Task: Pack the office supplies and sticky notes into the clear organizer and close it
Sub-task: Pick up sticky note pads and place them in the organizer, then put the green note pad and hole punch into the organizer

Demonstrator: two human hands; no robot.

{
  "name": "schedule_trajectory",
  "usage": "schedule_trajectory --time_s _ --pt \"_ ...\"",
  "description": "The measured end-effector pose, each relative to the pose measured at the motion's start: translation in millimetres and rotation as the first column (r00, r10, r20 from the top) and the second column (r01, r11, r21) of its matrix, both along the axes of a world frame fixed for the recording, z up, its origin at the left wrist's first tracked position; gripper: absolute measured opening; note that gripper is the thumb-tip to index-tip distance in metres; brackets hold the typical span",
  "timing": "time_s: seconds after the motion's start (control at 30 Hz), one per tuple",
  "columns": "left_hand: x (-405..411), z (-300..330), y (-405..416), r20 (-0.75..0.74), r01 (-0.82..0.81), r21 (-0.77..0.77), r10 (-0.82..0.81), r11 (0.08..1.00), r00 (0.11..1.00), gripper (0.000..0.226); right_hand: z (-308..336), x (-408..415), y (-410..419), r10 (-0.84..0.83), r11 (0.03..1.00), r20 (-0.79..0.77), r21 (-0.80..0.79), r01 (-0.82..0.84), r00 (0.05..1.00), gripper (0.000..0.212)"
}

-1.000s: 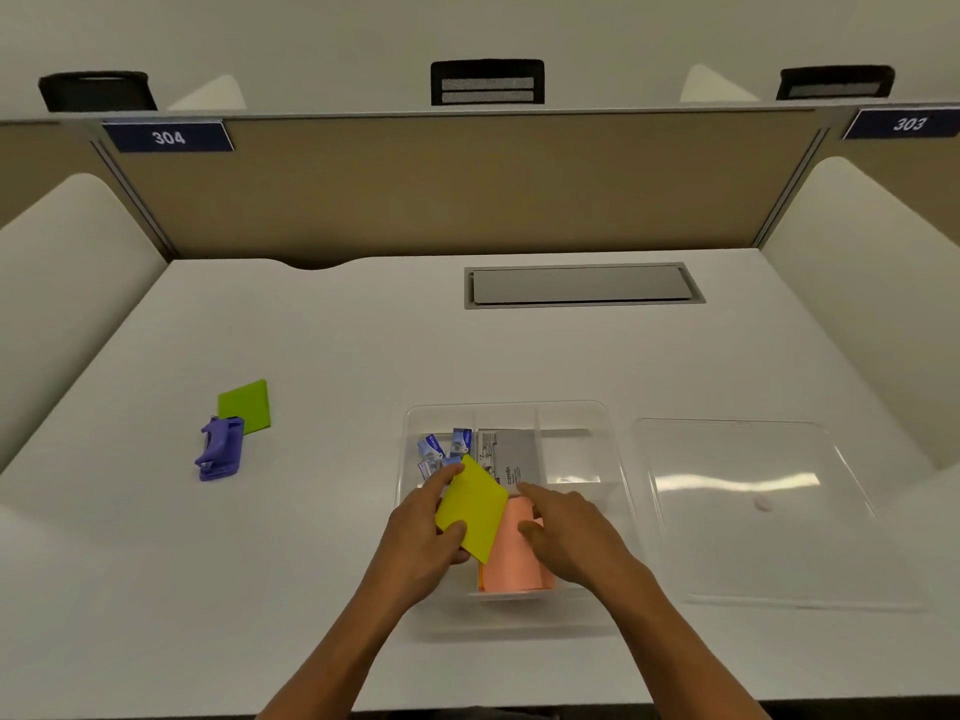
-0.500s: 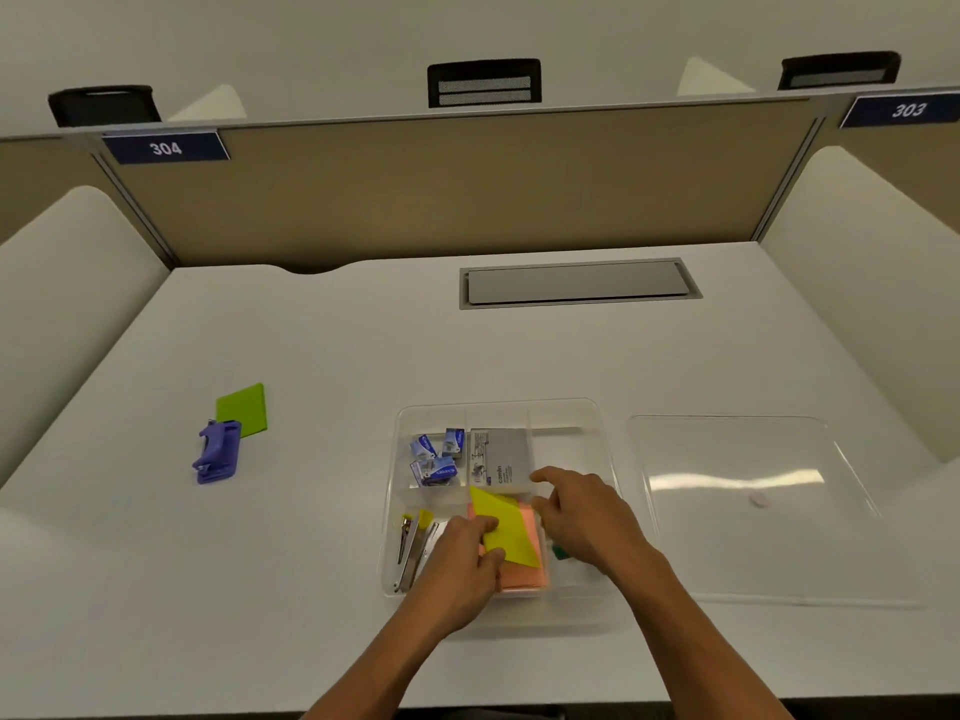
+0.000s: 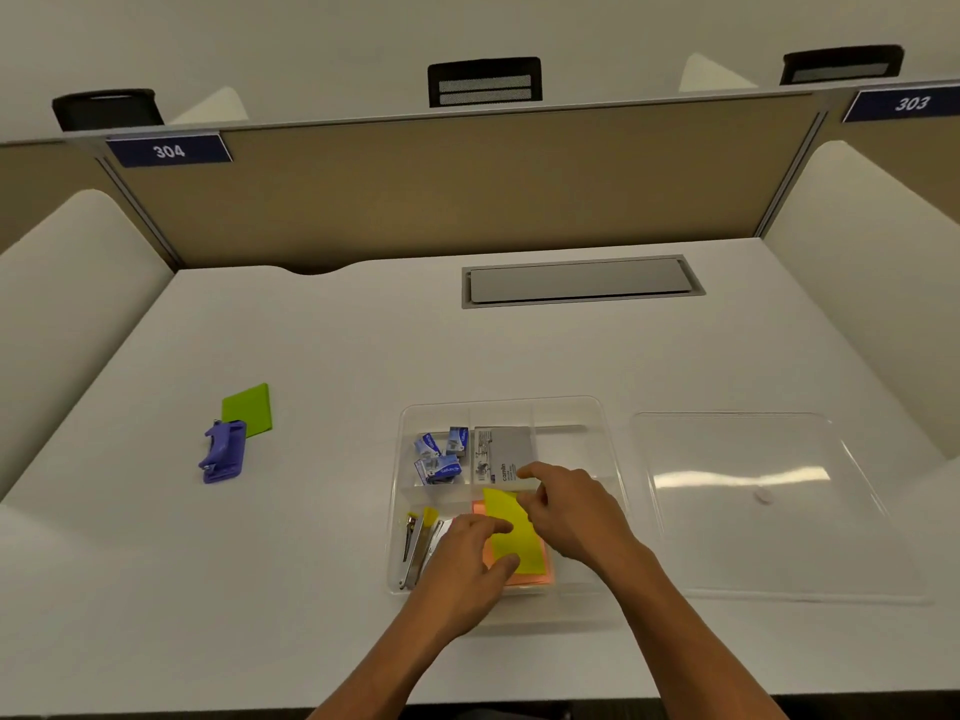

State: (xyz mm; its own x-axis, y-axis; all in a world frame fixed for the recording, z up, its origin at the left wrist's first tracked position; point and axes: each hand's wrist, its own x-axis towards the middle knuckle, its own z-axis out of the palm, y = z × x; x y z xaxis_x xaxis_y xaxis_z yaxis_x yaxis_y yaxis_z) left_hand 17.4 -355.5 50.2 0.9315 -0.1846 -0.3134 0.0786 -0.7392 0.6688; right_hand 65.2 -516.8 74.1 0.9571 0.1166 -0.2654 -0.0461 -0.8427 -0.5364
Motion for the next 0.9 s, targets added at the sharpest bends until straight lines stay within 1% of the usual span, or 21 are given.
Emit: schedule_trajectory --time_s 0.2,0.33,0.5,0.63,0.9 --pt "1.8 1.6 18.0 0.056 -0.035 -0.047 0.037 0.998 0.998 0.039 0.9 1.8 17.7 0.03 0.999 0.007 0.025 -0.031 1.0 0.037" --pt "4.8 2.0 36.1 0.049 -0.068 -0.035 0.07 0.997 0.996 0.039 -0.1 5.1 35.5 0.058 0.998 -0.005 0.034 -0.058 0.998 0.037" --pt "6.2 3.5 67.8 0.041 -0.147 -0.021 0.148 0.989 0.988 0.039 -2.2 9.3 63.5 0.122 0.992 -0.024 0.047 -0.121 0.992 0.038" --pt "6.7 1.7 98.7 0.076 -0.198 -0.034 0.2 0.98 0.977 0.035 -2.9 12.6 90.0 0.182 0.982 -0.027 0.047 -0.181 0.983 0.039" --pt "14.5 0.7 164.8 0.056 -0.337 -0.023 0.338 0.941 0.94 0.038 -0.7 23.7 149.5 0.287 0.958 -0.034 0.033 -0.286 0.957 0.039"
